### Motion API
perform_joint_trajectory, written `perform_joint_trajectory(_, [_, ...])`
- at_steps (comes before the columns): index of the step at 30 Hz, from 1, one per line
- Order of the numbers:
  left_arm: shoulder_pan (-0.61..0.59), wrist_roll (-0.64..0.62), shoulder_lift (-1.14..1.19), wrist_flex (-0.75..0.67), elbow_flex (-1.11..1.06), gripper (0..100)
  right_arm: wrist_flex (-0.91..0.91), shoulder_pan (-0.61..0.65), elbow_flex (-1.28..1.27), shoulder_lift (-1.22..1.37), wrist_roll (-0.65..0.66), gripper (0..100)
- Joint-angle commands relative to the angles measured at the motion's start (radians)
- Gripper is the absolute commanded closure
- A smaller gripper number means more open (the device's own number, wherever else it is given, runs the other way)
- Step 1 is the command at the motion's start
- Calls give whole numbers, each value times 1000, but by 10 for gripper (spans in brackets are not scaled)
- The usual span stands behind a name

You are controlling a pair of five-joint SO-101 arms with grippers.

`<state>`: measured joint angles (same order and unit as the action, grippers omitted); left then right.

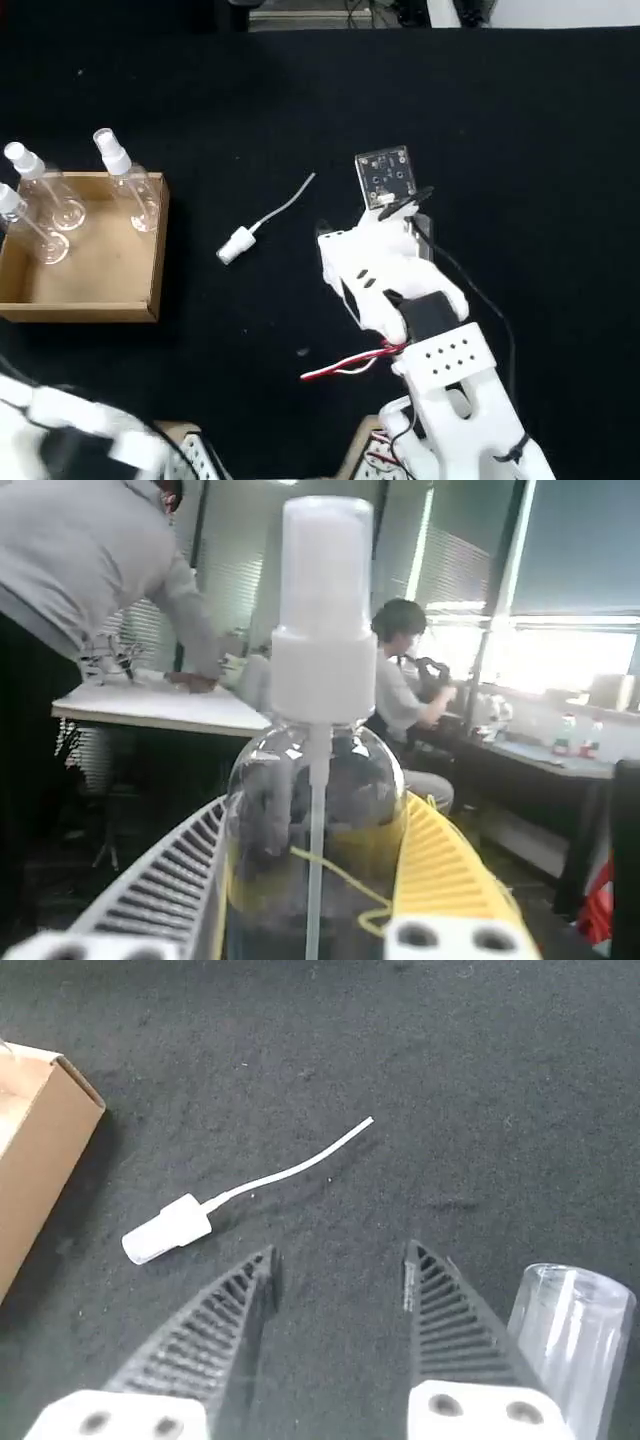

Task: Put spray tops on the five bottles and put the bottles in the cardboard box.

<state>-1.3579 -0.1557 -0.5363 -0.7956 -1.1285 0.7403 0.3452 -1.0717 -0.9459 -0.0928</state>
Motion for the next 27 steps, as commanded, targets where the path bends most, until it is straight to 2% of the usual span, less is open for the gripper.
perform_joint_trajectory(1, [-42,-12,318,-310,76,971,-25,9,4,-19,-3,832])
perform_joint_trajectory(6, [-45,-12,509,-433,74,971,-25,9,4,-19,-3,832])
perform_joint_trajectory(17, [-54,-12,729,-450,96,971,-23,9,2,-19,-3,832])
perform_joint_trajectory(22, [-74,0,902,-706,133,971,-23,9,2,-19,-3,832])
perform_joint_trajectory(25, [-61,95,1022,-858,145,971,-23,9,2,-19,-3,832])
perform_joint_trajectory(27, [-51,141,1094,-884,170,971,-23,9,2,-19,-3,832])
